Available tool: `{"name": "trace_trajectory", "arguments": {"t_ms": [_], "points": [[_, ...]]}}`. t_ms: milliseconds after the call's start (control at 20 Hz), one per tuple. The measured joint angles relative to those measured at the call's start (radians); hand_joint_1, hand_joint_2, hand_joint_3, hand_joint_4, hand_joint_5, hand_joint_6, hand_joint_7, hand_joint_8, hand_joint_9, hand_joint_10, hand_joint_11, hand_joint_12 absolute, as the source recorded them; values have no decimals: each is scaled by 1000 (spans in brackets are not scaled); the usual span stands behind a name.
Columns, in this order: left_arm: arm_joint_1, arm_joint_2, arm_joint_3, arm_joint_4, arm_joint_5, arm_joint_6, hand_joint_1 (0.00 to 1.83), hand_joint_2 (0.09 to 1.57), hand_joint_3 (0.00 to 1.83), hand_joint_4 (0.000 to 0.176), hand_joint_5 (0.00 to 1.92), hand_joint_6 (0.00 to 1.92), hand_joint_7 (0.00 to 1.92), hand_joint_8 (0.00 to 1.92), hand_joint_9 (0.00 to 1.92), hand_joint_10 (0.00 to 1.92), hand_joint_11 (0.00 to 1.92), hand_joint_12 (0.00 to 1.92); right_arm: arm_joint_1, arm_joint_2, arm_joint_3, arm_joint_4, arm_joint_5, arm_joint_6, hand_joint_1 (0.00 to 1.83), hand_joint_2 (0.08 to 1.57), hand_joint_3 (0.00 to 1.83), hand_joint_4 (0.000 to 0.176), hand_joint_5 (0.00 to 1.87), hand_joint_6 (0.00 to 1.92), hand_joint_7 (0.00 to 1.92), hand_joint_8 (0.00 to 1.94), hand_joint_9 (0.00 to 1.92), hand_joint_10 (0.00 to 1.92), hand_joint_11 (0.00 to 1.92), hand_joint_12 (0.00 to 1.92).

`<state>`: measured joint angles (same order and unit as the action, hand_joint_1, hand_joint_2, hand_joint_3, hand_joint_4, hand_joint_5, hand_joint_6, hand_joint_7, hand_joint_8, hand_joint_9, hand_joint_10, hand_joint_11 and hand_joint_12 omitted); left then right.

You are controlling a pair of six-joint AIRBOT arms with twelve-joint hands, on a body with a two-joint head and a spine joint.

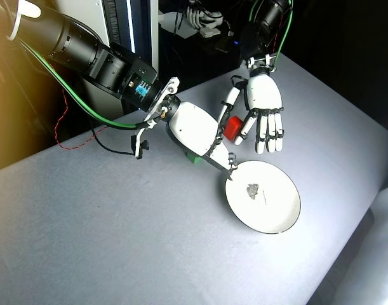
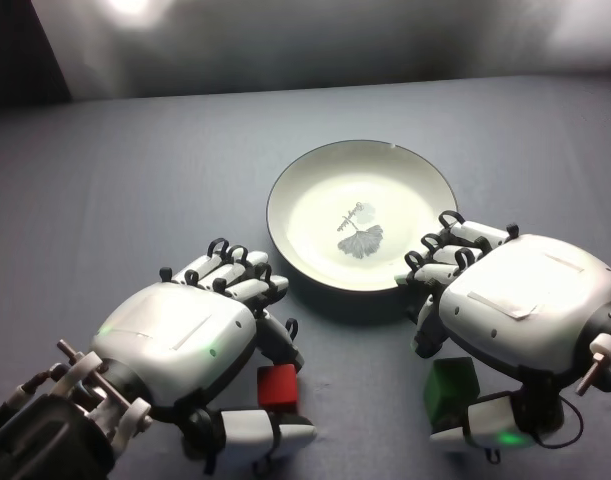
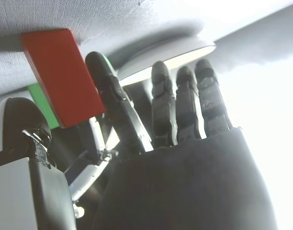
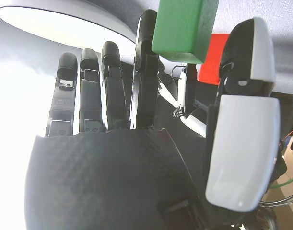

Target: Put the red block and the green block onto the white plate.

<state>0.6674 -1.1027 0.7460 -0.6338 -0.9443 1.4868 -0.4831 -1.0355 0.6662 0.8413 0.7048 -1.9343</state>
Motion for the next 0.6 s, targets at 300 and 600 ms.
{"name": "trace_trajectory", "arguments": {"t_ms": [300, 600], "points": [[0, 4, 0, 6, -7, -10, 606, 988, 0, 167, 1002, 2, 340, 3, 105, 3, 0, 194, 0, -1, 0, 0, 0, -4, 780, 855, 1, 18, 962, 3, 375, 1, 242, 1, 0, 437], [2, 5, 0, 6, -14, -11, 594, 991, 1, 169, 999, 1, 327, 2, 101, 6, 0, 224, 0, -2, 0, 0, 0, -4, 815, 841, 0, 9, 940, 1, 353, 1, 236, 1, 0, 414]]}}
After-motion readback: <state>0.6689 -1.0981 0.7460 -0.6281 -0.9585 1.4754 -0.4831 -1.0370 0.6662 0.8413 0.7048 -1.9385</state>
